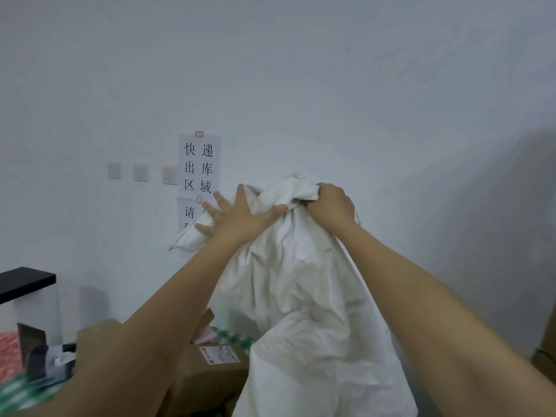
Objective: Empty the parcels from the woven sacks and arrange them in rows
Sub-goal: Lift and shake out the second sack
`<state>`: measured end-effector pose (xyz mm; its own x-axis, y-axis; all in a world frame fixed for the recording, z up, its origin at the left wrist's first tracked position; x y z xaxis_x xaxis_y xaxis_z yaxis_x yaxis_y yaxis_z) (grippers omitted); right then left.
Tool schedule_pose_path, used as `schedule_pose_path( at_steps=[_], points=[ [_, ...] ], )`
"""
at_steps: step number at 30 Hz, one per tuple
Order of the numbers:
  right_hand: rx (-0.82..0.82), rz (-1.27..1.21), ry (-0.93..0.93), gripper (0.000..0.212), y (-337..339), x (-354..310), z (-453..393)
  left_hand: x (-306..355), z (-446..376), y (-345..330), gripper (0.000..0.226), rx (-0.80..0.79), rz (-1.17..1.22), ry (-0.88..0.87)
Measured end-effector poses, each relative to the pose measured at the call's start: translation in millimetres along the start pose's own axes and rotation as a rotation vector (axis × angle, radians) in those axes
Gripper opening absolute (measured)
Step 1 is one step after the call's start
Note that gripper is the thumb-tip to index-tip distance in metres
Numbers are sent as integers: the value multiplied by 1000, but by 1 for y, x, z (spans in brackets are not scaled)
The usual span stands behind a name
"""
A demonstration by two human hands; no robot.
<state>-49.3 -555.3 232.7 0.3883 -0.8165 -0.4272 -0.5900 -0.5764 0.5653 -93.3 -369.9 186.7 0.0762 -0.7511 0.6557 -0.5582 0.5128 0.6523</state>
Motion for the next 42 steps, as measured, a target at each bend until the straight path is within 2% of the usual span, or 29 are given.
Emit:
schedule_pose_path(
  at_steps=[1, 3, 6, 7, 9, 12, 14, 16, 17, 18, 20, 22, 23, 25, 26, 28, 31, 33, 35, 36, 38, 39, 41, 42],
  points=[
    [56, -67, -32, 21, 5, -1, -1, -2, 1, -1, 128, -62, 14, 31],
    [165, -303, -78, 18, 13, -8, -1, 6, -1, -8, 127, -115, 120, -13],
    [282, -693, -83, 19, 30, -34, -2, 38, -11, -14, 140, -79, 523, -204],
    [318, -784, -49, 20, 39, -42, -4, 49, -15, -11, 136, -45, 618, -260],
    [379, -901, 43, 25, 60, -54, -6, 71, -22, -1, 106, 8, 745, -379],
    [405, -851, 158, 13, 69, -43, 6, 86, -28, 5, 47, 83, 828, -572],
    [283, -729, 136, 12, 54, -21, 16, 79, -27, 1, 29, 82, 672, -619],
    [141, -584, 106, 19, 42, -2, 20, 64, -28, -14, 27, 50, 462, -575],
    [109, -539, 118, 14, 42, 1, 21, 59, -29, -20, 29, 47, 451, -551],
    [116, -517, 154, 7, 45, 4, 22, 58, -26, -24, 31, 52, 504, -538],
    [194, -464, 273, 19, 52, 6, 25, 62, -17, -27, 37, 97, 674, -538],
    [153, -393, 286, 18, 47, 23, 27, 61, -13, -35, 42, 84, 744, -524],
    [98, -324, 245, 31, 42, 35, 26, 57, -14, -37, 40, 60, 749, -484],
    [-105, -77, 94, 99, 29, 72, 23, 48, -18, -43, 33, -4, 719, -411],
    [-219, 54, 13, 123, 23, 89, 24, 45, -20, -44, 33, -31, 700, -398],
    [-328, 158, -23, 138, 16, 105, 26, 46, -17, -44, 36, -80, 685, -385],
    [-283, -16, 20, 149, 13, 97, 21, 51, -11, -44, 43, -152, 749, -357],
    [-216, -147, -42, 144, 17, 90, 13, 52, -7, -42, 51, -211, 801, -329],
    [-161, -199, -137, 123, 19, 89, 6, 53, -4, -42, 58, -243, 813, -328],
    [-139, -161, -142, 105, 21, 89, 2, 52, -3, -41, 59, -248, 811, -327],
    [-148, 4, -62, 48, 26, 78, 2, 49, -1, -38, 55, -234, 809, -303],
    [-176, 64, -23, 29, 27, 71, 6, 47, 1, -37, 52, -216, 815, -284],
    [-203, 87, 9, 28, 30, 59, 14, 41, 1, -36, 49, -193, 847, -240],
    [-197, 14, -4, 30, 31, 56, 17, 38, 2, -35, 48, -191, 870, -224]
  ],
)
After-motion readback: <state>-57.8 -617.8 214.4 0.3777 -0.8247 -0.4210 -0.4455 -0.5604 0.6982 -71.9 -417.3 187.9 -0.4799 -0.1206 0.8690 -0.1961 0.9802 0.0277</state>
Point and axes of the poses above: each hand's wrist, its own z-axis away from the middle knuckle, its own y-axis out of the back of the hand, x = y × z, the point moved 5 cm from there along -z, towards the middle knuckle, and after that the axes turned 6 degrees about x, right-handed, at the moved point
